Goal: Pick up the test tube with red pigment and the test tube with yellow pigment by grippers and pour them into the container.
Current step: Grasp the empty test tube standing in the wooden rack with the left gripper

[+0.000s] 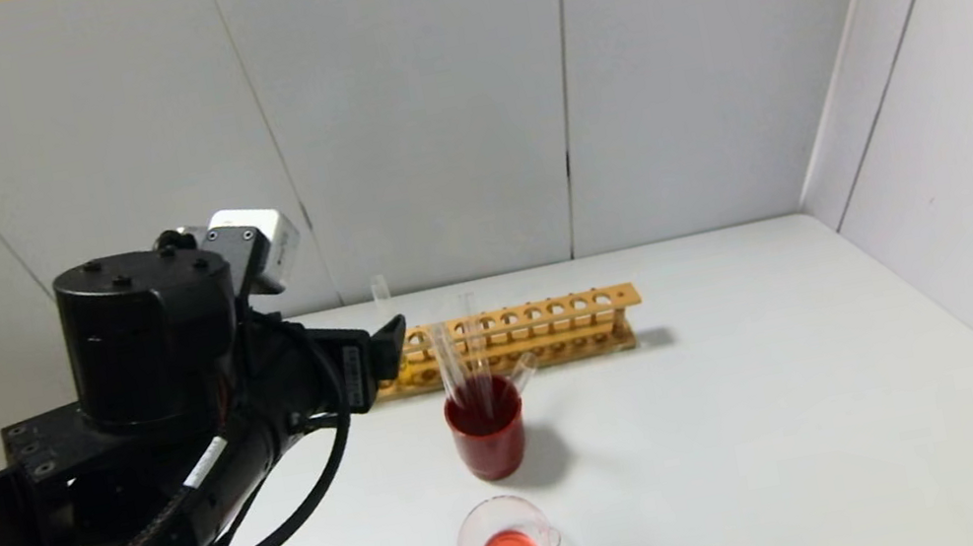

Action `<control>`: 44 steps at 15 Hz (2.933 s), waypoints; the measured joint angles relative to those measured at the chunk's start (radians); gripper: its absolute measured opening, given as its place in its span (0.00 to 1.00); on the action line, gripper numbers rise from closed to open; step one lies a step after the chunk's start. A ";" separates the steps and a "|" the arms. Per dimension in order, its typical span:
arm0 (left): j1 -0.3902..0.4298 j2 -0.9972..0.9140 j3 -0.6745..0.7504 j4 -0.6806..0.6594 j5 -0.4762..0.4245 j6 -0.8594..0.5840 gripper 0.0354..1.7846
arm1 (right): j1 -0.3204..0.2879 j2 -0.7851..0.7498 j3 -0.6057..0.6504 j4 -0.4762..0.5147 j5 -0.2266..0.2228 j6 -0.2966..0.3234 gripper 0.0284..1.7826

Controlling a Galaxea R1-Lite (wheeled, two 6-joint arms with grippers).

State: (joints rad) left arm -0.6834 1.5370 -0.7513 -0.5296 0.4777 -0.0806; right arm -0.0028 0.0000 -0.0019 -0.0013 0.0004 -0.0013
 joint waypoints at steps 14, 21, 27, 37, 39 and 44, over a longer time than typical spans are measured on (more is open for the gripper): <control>0.128 0.000 0.025 -0.071 -0.052 -0.074 0.98 | 0.001 0.000 0.000 0.000 0.000 0.000 0.98; 0.129 0.006 0.117 -0.095 -0.040 -0.136 0.98 | 0.000 0.000 0.000 0.000 0.000 0.000 0.98; 0.162 0.114 0.108 -0.206 -0.048 -0.139 0.98 | 0.001 0.000 0.000 0.000 0.000 0.000 0.98; 0.238 0.326 0.011 -0.324 -0.166 -0.131 0.98 | 0.000 0.000 0.000 0.000 0.000 0.000 0.98; 0.241 0.359 -0.022 -0.323 -0.167 -0.130 0.98 | 0.001 0.000 -0.001 0.000 0.000 0.000 0.98; 0.243 0.435 -0.090 -0.319 -0.206 -0.129 0.98 | 0.000 0.000 -0.001 0.000 0.000 0.000 0.98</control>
State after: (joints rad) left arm -0.4402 1.9719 -0.8417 -0.8489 0.2713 -0.2096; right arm -0.0028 0.0000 -0.0028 -0.0017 0.0000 -0.0013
